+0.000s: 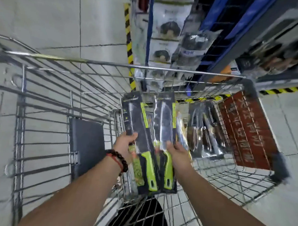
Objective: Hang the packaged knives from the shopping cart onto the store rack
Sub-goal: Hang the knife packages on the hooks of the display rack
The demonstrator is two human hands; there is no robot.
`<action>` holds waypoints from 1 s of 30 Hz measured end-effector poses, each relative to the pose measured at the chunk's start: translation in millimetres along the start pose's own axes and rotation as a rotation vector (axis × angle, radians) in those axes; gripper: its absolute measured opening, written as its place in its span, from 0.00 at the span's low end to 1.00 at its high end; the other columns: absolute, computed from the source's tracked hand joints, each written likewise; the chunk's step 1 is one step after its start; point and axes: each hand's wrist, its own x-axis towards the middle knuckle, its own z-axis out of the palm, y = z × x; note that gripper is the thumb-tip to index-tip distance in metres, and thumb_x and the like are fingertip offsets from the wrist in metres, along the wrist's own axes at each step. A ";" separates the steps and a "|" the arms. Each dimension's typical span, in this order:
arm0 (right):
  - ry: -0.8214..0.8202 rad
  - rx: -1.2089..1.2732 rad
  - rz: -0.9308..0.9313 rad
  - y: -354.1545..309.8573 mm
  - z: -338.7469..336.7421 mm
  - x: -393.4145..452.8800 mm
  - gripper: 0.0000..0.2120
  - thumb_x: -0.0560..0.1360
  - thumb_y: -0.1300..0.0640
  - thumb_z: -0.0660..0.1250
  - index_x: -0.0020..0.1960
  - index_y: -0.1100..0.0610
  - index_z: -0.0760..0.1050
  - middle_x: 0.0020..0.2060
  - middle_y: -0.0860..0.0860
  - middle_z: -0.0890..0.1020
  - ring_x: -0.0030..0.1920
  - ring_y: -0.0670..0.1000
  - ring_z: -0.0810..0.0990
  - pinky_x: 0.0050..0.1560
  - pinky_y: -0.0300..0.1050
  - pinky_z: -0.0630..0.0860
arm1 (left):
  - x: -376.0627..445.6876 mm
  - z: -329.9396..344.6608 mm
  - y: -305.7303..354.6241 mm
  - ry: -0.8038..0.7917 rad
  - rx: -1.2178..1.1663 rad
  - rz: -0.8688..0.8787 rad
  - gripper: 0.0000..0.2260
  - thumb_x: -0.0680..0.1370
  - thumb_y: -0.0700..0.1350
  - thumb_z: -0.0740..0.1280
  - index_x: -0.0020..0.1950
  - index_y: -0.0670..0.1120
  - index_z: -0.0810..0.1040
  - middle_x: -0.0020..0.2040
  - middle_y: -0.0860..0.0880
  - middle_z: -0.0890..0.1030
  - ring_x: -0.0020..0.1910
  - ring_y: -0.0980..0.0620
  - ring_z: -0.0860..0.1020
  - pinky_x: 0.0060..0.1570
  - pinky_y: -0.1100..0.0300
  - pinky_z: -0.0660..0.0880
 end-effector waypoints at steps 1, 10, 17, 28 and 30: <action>0.004 0.050 -0.018 -13.2 -6.6 -14.6 0.34 0.66 0.34 0.74 0.59 0.59 0.76 0.53 0.54 0.82 0.57 0.56 0.80 0.66 0.57 0.73 | -17.1 0.6 2.2 -0.017 0.003 0.024 0.27 0.71 0.46 0.75 0.68 0.48 0.71 0.60 0.45 0.76 0.55 0.41 0.76 0.45 0.49 0.74; 0.157 0.176 -0.425 -95.7 -89.9 -180.0 0.07 0.79 0.59 0.65 0.55 0.52 0.77 0.49 0.51 0.84 0.50 0.52 0.82 0.60 0.55 0.75 | -179.2 45.8 22.9 -0.182 0.192 0.342 0.17 0.70 0.53 0.76 0.50 0.44 0.77 0.47 0.48 0.84 0.49 0.49 0.82 0.58 0.46 0.74; 0.430 0.285 -0.593 -58.1 -167.7 -312.6 0.00 0.78 0.55 0.68 0.48 0.51 0.77 0.42 0.47 0.83 0.44 0.48 0.82 0.46 0.44 0.78 | -313.5 104.9 5.3 -0.543 0.450 0.642 0.07 0.71 0.50 0.73 0.42 0.46 0.82 0.40 0.51 0.85 0.42 0.49 0.82 0.49 0.51 0.78; 0.710 0.444 -0.663 -9.1 -270.7 -439.6 0.04 0.78 0.55 0.66 0.51 0.53 0.76 0.47 0.56 0.85 0.48 0.60 0.84 0.54 0.64 0.79 | -442.0 176.9 -54.0 -0.830 0.661 0.815 0.24 0.62 0.68 0.72 0.50 0.53 0.81 0.50 0.46 0.85 0.52 0.41 0.82 0.54 0.38 0.77; 0.735 0.463 -0.682 -4.5 -294.3 -449.2 0.02 0.79 0.54 0.66 0.50 0.51 0.77 0.46 0.53 0.85 0.47 0.57 0.84 0.54 0.62 0.80 | -454.2 195.1 -70.8 -0.873 0.700 0.809 0.23 0.64 0.68 0.73 0.47 0.52 0.81 0.49 0.44 0.84 0.51 0.38 0.81 0.53 0.37 0.77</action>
